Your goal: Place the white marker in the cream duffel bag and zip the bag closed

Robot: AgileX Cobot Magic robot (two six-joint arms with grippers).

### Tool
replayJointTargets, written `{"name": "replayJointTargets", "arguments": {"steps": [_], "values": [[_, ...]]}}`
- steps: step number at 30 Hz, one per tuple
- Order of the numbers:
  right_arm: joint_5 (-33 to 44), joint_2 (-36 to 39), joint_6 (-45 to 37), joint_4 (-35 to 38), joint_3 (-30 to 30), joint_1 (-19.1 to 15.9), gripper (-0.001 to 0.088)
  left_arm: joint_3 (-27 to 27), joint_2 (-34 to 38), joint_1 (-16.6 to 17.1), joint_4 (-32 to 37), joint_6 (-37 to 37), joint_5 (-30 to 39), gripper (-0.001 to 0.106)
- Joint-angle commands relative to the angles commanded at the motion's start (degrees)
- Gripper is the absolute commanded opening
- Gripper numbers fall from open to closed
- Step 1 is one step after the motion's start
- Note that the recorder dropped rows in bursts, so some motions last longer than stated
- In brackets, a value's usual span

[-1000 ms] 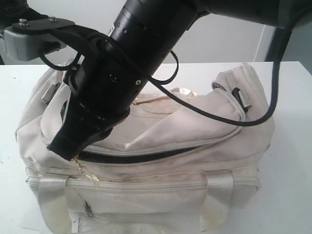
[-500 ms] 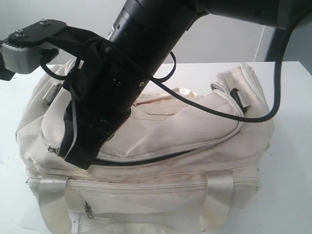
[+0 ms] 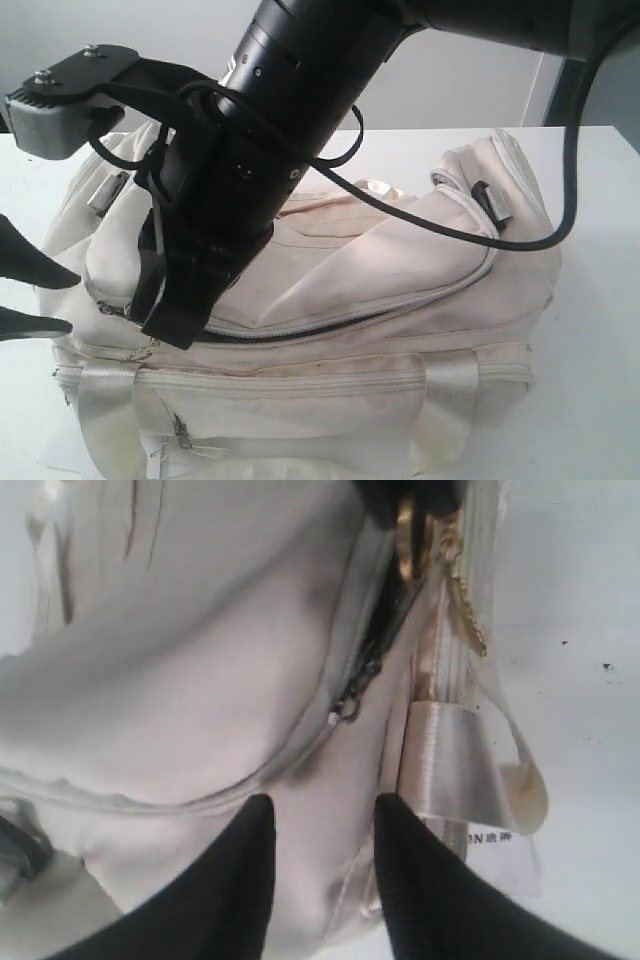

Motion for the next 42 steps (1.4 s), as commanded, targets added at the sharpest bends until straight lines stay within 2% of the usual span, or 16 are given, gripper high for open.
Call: {"name": "replayJointTargets", "arguments": {"steps": [2,5,8,14,17,21,24,28,30,33,42], "values": [[0.0,0.0,0.0,0.0,0.0,0.0,0.0000,1.9,0.1,-1.1,0.0,2.6,-3.7,0.062],[0.0,0.0,0.0,0.0,0.0,0.0,0.0000,5.4,0.2,-2.7,-2.4,5.4,-13.3,0.062],[0.0,0.0,0.0,0.0,0.0,0.0,0.0000,6.9,0.2,-4.0,-5.4,7.3,-18.5,0.062],[0.0,0.0,0.0,0.0,0.0,0.0,0.0000,7.0,0.2,-5.3,-16.1,18.9,-18.9,0.062],[0.0,0.0,0.0,0.0,0.0,0.0,0.0000,7.0,0.2,-5.3,-17.8,22.2,-18.5,0.061],[0.0,0.0,0.1,0.0,0.0,0.0,0.0000,7.0,2.2,-5.3,-16.5,22.2,-18.3,0.048],[0.0,0.0,0.6,0.0,0.0,0.0,0.0000,7.0,4.2,-5.3,-15.2,22.2,-17.8,0.047],[0.0,0.0,3.7,-1.0,0.0,0.0,0.0000,7.0,4.1,-5.2,-12.8,22.1,-18.9,0.015],[0.0,-0.2,7.0,-4.7,0.0,0.0,0.0000,7.0,4.0,-5.2,-12.8,22.1,-18.6,0.007],[0.0,-1.3,10.9,-8.8,0.0,0.0,0.0000,7.0,4.0,-5.2,-12.8,22.1,-18.6,0.005],[0.0,-4.6,13.8,-9.8,0.2,0.0,0.0000,7.0,4.0,-5.2,-13.2,20.8,-18.5,0.005]]}}
